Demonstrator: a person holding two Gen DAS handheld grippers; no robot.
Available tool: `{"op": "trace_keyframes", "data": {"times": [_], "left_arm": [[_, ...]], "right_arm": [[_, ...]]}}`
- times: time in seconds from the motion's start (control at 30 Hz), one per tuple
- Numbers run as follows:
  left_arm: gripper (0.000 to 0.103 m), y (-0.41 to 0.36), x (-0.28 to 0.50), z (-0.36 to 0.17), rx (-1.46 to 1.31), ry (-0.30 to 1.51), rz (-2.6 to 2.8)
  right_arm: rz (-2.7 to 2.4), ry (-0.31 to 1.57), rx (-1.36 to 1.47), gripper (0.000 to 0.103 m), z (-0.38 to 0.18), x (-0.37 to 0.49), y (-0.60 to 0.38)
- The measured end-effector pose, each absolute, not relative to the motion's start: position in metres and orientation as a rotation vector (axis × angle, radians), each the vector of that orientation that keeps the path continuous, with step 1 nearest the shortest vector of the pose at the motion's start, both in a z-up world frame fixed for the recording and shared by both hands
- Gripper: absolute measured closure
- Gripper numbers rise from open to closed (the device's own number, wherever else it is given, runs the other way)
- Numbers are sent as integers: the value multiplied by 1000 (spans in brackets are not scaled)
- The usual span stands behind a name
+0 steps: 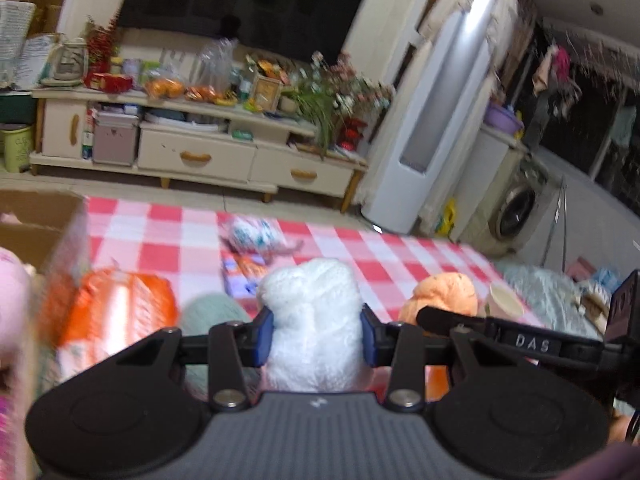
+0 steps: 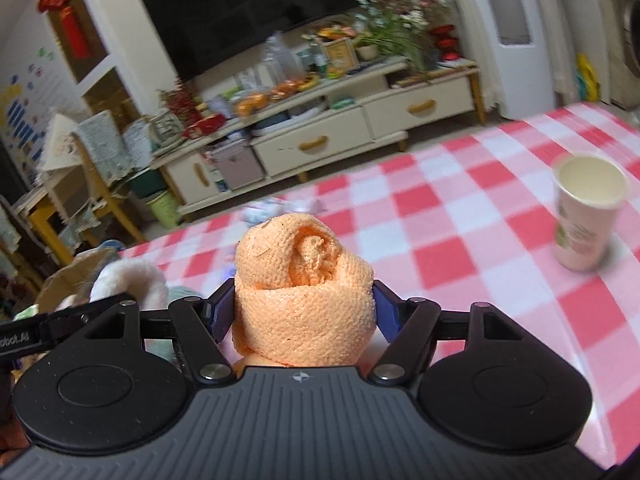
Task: Organize soft objects
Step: 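Lift and carry the orange roll and white plush toward the cardboard box, then open both grippers to drop the orange roll and white plush into the box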
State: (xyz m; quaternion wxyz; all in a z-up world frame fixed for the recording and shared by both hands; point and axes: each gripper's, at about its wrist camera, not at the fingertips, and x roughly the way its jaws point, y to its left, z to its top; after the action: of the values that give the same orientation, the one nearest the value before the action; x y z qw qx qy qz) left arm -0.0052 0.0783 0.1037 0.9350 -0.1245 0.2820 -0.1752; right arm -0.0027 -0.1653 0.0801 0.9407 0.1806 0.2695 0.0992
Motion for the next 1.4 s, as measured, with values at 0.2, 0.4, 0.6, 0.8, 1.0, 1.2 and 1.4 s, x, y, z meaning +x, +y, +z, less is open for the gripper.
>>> {"op": "trace_keyframes", "data": {"times": [0.2,0.4,0.6,0.8,1.0,1.2,1.4], "left_arm": [[62,124,-4,123,-298,526,-263],[62,172,-4,137,-337,482,-141],[62,220,7,140,-376,458,26],[62,254,23,132,-414,490,154],[62,267,33,121,-426,531,211],[61,273,31,116,-416,554,226],[47,268,27,120,-369,549,250]], "right_arm": [[327,535,360,17,108,23,-120],[457,532,337,17,125,52,-63],[568,545,322,17,133,80,-1],[640,559,277,16,127,99,51],[641,604,234,16,106,110,78],[614,632,204,11,94,113,83],[574,598,224,3,103,97,71]]}}
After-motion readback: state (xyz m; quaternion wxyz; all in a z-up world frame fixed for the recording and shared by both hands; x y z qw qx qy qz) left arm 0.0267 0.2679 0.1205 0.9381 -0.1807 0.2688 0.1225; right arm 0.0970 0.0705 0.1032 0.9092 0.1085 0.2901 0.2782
